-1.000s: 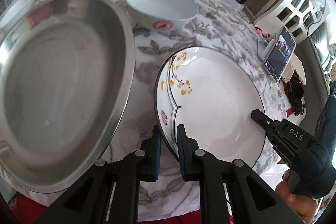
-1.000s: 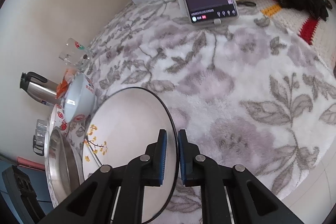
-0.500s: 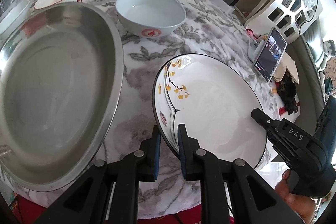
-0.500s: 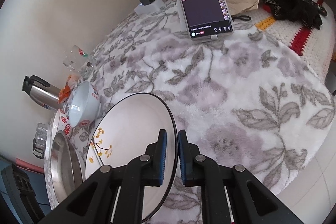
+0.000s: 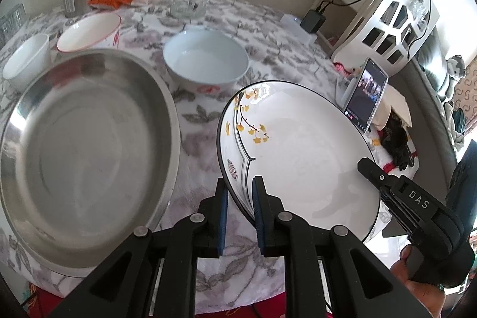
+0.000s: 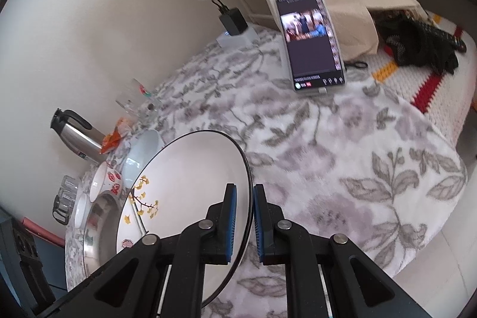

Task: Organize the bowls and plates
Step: 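Carry the held ginkgo plate toward the steel tray with both tools, then lower the ginkgo plate into the steel tray with both tools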

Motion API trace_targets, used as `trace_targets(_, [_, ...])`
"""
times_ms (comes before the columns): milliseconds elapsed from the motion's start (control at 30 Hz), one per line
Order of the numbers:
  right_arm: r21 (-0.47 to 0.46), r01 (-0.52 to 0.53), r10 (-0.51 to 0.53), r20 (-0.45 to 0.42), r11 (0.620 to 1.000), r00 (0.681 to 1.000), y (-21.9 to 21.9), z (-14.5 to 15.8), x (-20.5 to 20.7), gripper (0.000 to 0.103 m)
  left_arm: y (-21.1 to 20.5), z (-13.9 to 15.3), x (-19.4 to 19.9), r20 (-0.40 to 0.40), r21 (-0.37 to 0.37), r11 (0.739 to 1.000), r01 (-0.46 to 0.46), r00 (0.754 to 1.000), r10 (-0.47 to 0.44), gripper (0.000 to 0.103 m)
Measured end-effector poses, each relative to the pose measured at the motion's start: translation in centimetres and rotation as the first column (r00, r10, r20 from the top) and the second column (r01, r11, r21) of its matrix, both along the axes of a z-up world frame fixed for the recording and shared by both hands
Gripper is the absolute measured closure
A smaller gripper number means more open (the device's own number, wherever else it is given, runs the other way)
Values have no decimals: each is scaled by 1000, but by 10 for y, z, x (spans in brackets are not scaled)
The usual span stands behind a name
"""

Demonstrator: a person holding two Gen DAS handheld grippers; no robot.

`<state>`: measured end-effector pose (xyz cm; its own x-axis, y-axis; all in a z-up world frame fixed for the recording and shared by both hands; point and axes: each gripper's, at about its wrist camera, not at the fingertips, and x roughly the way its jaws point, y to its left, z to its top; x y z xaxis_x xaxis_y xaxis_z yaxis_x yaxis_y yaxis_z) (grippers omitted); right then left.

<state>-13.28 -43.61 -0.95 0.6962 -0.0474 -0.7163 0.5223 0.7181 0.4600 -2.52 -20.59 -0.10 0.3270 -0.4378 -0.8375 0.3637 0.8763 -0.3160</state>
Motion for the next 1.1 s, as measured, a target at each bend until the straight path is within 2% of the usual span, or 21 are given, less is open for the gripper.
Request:
trace_targets(467, [-94, -26, 38, 120, 995, 992, 32, 34, 1, 91, 28, 28, 5, 76, -50, 999, -19, 997, 23, 86])
trace_targets(1100, [-210, -150, 165, 54, 966, 985, 123, 48, 49, 90, 115, 35, 35, 60, -84, 986, -141, 987, 147, 87])
